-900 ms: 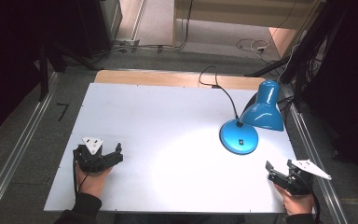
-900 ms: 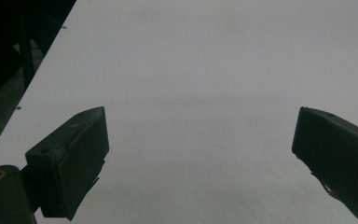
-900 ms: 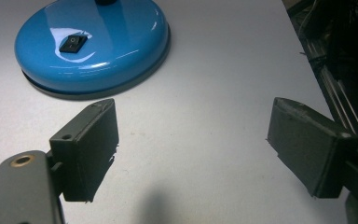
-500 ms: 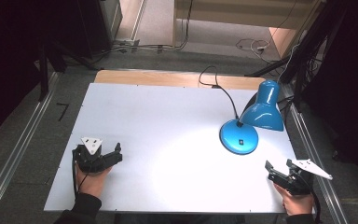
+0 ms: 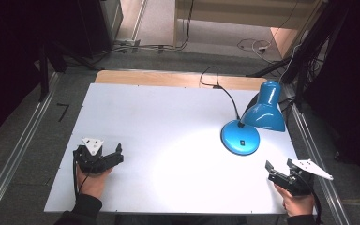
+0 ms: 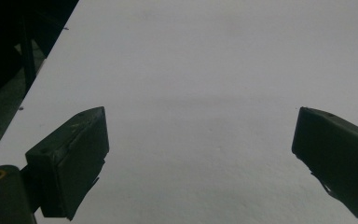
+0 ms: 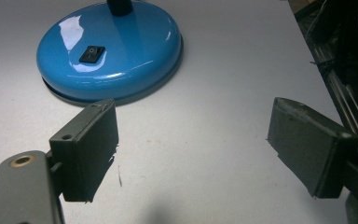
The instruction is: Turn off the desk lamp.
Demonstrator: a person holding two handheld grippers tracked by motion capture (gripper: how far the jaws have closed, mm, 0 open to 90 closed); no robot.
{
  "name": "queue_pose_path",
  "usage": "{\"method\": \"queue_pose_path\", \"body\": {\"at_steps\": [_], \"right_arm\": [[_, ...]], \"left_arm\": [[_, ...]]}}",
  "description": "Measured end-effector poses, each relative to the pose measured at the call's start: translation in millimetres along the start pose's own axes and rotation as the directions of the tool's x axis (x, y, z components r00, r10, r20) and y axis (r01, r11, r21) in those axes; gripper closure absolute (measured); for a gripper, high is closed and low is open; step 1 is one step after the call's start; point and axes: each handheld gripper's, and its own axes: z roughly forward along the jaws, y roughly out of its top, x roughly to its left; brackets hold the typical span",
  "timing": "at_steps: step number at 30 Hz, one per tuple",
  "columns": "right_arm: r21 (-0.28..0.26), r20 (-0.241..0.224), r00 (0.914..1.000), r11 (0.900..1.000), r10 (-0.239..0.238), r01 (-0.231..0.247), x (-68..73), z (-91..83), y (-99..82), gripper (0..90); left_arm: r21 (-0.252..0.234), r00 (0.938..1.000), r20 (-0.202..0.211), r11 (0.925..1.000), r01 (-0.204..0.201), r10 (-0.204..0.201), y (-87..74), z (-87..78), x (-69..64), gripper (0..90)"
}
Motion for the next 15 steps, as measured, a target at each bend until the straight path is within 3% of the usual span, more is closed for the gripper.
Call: {"method": "queue_pose_path", "body": {"at_steps": [15], "right_arm": [[-0.008, -0.02, 0.9998, 0.9999, -0.007, 0.007, 9.1, 1.6, 3.1, 14.9]], "left_arm": [[-0.002, 1.0, -0.005, 1.0, 0.006, -0.006, 0.0, 0.0, 1.2, 5.0]]}}
